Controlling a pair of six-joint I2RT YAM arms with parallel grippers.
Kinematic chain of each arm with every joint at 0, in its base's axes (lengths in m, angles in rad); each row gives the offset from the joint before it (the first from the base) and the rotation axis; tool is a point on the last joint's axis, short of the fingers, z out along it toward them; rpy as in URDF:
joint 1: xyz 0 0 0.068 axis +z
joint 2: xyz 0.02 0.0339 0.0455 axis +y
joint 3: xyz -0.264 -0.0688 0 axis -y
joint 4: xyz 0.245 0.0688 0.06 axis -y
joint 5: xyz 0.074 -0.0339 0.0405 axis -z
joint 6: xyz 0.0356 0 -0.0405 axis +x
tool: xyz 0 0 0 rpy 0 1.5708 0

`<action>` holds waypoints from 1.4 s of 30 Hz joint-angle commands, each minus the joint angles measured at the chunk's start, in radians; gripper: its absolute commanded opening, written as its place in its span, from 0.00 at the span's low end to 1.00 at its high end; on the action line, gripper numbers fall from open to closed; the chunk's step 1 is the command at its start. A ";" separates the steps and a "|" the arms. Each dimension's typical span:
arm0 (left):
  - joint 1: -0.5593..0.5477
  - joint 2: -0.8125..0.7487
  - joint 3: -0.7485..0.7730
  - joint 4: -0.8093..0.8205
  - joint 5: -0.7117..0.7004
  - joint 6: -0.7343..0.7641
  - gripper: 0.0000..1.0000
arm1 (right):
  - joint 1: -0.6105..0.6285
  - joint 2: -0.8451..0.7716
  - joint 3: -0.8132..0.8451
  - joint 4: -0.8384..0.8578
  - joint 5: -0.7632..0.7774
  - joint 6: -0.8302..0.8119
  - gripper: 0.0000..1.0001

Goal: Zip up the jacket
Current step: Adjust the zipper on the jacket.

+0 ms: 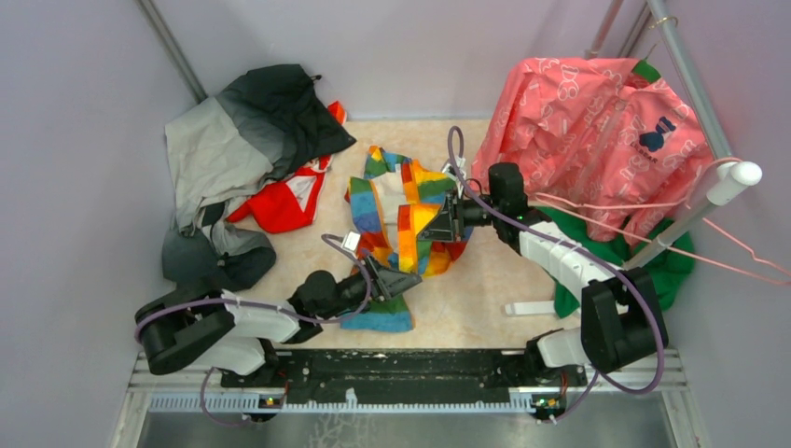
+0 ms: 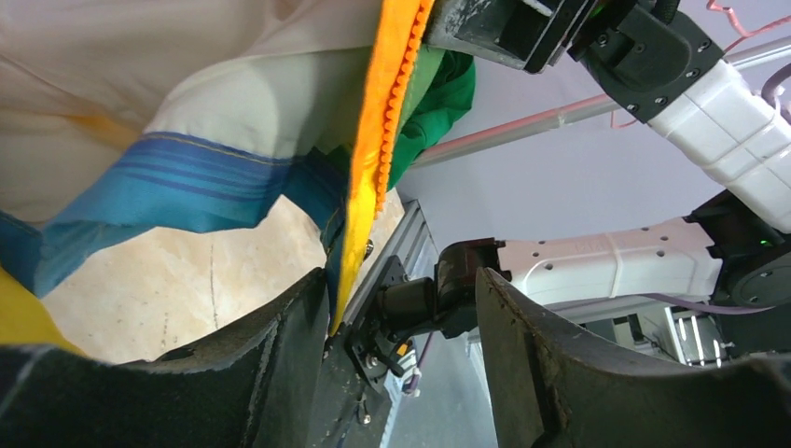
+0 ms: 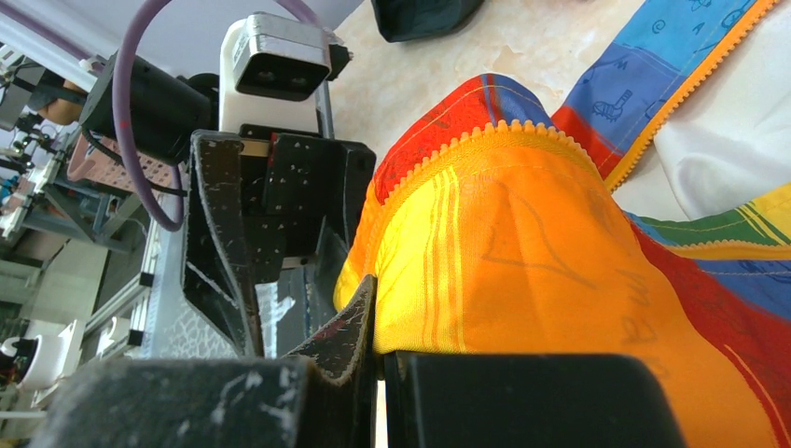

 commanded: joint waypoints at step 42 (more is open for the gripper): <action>-0.212 0.213 0.045 0.331 -0.483 0.251 0.56 | -0.007 -0.009 -0.014 0.116 -0.013 0.076 0.00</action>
